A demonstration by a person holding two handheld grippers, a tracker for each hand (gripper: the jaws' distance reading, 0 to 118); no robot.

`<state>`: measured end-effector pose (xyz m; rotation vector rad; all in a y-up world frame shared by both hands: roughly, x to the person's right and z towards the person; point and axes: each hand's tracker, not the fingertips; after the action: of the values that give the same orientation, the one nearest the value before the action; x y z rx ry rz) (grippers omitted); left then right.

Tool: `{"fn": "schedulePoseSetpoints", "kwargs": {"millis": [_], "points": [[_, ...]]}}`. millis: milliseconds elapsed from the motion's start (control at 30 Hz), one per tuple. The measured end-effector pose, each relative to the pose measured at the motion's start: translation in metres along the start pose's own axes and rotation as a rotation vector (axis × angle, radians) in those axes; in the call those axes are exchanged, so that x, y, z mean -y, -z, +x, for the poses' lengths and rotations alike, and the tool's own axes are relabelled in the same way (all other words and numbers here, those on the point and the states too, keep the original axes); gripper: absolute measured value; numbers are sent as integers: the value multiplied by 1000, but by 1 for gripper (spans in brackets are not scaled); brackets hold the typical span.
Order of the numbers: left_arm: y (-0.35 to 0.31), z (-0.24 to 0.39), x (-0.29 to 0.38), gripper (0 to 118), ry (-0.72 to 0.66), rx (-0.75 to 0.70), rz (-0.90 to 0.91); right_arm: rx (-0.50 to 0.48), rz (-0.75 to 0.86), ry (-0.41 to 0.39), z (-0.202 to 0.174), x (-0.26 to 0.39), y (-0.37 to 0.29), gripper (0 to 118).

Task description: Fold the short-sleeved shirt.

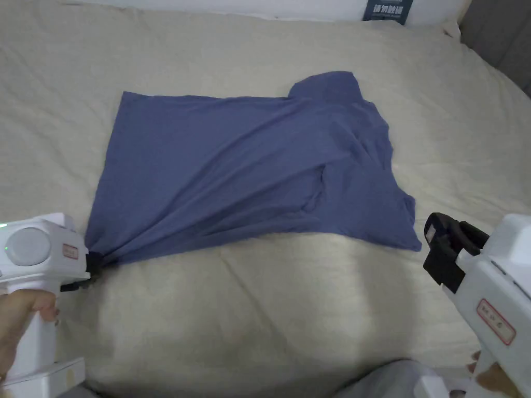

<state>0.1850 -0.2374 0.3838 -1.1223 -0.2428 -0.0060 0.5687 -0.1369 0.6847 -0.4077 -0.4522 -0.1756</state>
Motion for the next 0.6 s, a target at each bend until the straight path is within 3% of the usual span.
{"fn": "schedulePoseSetpoints", "kwargs": {"millis": [100,133,167,233,267,333,467,600], "points": [[-23,-4,-4,3,-19,10,123,15,-37,5,14,-10,18,3],[-31,-4,-6,3,-34,29,153,15,-50,9,22,-16,27,17],[-38,-4,-8,3,-47,46,168,7,-110,17,30,-22,39,40],[-48,-3,-10,3,-60,60,185,-10,-223,31,46,-32,70,105],[-51,-3,-10,3,-60,66,195,-12,-282,31,54,-36,89,118],[-55,2,-10,3,-53,66,198,2,-293,26,64,-36,117,118],[-53,4,-10,3,-59,63,189,101,-531,-13,76,-20,180,118],[-44,6,-10,3,-70,40,161,121,-627,54,78,9,218,118]]}}
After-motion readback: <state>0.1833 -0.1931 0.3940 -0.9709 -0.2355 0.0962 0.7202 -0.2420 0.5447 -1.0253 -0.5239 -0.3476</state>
